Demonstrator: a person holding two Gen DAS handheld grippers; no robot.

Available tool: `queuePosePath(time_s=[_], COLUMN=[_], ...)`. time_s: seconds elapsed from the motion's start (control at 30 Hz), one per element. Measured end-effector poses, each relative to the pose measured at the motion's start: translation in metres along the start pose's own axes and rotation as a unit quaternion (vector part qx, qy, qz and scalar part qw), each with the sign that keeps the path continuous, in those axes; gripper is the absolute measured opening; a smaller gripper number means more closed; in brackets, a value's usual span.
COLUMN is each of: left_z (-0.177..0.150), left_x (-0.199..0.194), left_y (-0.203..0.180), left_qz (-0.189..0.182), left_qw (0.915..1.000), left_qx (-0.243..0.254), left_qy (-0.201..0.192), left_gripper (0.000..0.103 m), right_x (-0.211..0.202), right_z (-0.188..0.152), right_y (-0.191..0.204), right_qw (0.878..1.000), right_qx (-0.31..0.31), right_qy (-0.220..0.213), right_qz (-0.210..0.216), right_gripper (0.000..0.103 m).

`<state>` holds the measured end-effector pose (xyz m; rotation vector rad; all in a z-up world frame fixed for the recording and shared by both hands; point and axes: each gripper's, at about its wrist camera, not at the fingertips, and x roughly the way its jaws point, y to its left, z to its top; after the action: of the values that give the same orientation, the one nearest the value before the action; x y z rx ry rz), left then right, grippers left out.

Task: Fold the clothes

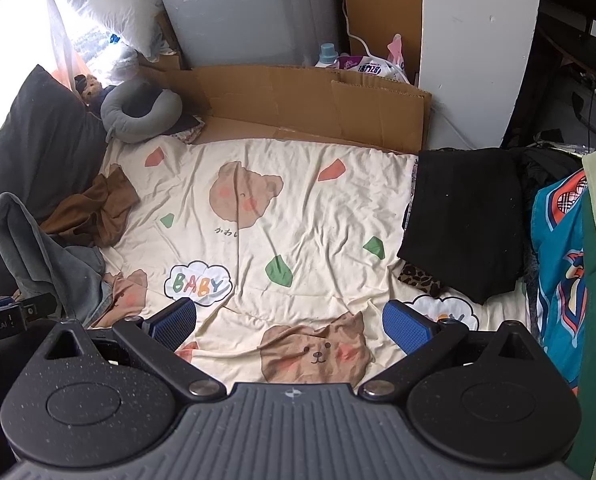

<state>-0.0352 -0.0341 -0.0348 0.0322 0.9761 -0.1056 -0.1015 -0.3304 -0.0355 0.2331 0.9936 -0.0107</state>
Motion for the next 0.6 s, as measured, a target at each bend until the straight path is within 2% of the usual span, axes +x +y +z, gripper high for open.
queuePosePath(time_s=[0.6], left_z=[-0.0015], left_x=[-0.0001], left_y=[0.001], left_qz=[-0.01], left_qw=[0.9999], left_qx=[-0.003], left_qy=[-0.003], left_gripper=[0.089], right_x=[0.001], right_z=[-0.0001], right_y=[0.0018], right_qw=[1.0], right_qx=[-0.009], right_qy=[0.003], right_qz=[-0.018], right_gripper=[0.102])
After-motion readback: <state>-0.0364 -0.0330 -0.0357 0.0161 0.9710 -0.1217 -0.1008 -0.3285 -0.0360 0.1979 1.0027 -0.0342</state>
